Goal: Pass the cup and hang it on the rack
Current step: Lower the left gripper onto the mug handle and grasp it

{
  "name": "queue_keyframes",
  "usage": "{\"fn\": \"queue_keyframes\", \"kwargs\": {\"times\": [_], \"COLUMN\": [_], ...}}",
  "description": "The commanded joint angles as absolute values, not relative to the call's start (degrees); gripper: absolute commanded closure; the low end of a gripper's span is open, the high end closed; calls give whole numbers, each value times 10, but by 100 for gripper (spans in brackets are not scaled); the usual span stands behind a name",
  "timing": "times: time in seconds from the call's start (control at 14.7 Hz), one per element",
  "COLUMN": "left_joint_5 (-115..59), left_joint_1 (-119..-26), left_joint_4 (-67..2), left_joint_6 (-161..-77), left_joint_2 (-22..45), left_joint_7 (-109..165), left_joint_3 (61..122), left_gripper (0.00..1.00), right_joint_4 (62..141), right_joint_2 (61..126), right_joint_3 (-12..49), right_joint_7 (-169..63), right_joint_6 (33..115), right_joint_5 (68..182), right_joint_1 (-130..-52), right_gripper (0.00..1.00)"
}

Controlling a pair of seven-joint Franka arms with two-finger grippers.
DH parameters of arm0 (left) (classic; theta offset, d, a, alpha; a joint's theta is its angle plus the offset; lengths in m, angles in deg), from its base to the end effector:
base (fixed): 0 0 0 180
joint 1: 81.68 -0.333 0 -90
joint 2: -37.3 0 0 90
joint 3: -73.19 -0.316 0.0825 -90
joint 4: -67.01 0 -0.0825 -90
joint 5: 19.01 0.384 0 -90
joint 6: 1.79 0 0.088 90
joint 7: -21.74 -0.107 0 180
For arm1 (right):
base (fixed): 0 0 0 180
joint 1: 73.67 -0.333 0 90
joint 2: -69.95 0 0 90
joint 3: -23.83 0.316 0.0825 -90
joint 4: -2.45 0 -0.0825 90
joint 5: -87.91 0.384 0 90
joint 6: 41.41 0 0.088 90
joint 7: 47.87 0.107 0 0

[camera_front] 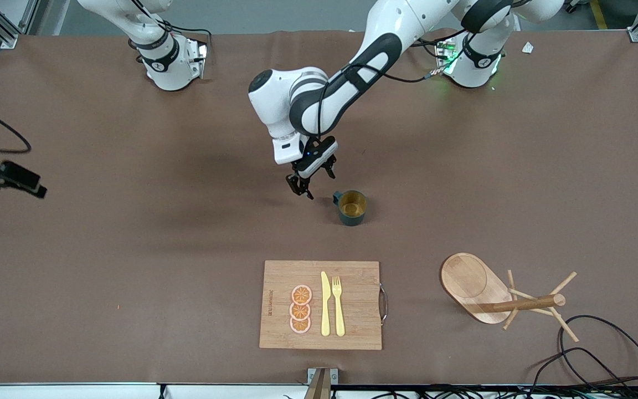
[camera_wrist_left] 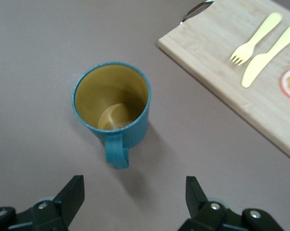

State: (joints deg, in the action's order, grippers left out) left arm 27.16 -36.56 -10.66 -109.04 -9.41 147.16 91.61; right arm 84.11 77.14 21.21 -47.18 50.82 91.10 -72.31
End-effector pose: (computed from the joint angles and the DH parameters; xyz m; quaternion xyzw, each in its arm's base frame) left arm 0.4101 -0.5907 0.2404 -0.8868 -0.3761 -0.2503 0.0976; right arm 0.5969 -0.0339 0.6250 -0.9984 0.0407 -0.0302 0.0241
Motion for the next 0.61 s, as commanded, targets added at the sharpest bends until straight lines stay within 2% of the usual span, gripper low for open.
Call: {"fn": "queue_keyframes", "kwargs": {"times": [0.0, 0.41, 0.54], "left_joint_5": [286, 291, 301], "left_joint_1": [-354, -332, -306], "left_joint_4": [-92, -96, -96], "left_joint_6": [-1085, -1058, -1052], "left_joint_2": [-109, -125, -131], "left_joint_7": [1481, 1532, 1537], "left_joint_3": [906, 902, 876], "left_gripper": [7, 6, 6], "right_joint_4": [877, 902, 901], "right_joint_2": [722, 714, 714], "right_joint_3": [222, 224, 226], "right_joint_7": [-496, -527, -527], "right_joint_6": [500, 503, 510], "right_joint_5": [903, 870, 865], "right_joint_1": [-705, -698, -701], "right_gripper": [0, 0, 0]}}
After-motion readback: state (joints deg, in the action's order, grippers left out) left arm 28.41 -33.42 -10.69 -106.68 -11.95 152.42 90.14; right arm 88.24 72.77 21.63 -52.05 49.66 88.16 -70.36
